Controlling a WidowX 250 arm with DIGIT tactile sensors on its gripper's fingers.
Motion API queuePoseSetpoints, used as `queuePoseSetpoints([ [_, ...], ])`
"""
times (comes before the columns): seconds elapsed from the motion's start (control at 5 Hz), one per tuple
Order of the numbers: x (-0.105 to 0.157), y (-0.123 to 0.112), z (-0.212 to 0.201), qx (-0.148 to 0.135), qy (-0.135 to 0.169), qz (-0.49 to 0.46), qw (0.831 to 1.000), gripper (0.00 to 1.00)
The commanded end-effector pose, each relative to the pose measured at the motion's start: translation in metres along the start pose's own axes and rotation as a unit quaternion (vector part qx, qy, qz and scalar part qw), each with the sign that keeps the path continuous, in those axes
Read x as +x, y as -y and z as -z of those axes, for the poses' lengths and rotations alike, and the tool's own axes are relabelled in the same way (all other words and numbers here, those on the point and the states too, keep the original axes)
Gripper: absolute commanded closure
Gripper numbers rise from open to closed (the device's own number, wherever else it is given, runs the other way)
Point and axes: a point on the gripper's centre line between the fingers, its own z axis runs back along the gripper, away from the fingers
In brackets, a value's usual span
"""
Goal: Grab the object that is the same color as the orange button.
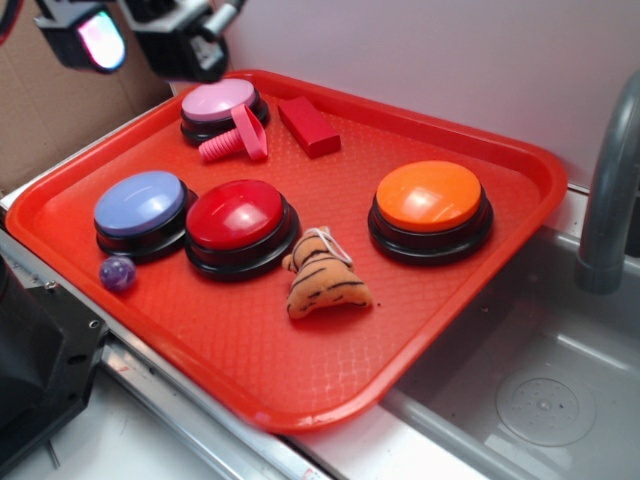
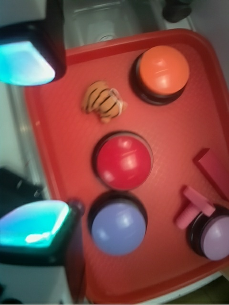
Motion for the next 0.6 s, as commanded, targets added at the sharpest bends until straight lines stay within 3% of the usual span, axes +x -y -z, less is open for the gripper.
queuePoseSetpoints([
  [0.0,0.016,0.034,0.061,-0.036,0.019,-0.053,0.998,0.00],
  [0.2,0.015,0.042,0.089,-0.054,0.032,-0.091,0.994,0.00],
  [0.4,0.012,0.049,0.123,-0.045,0.009,-0.142,0.989,0.00],
])
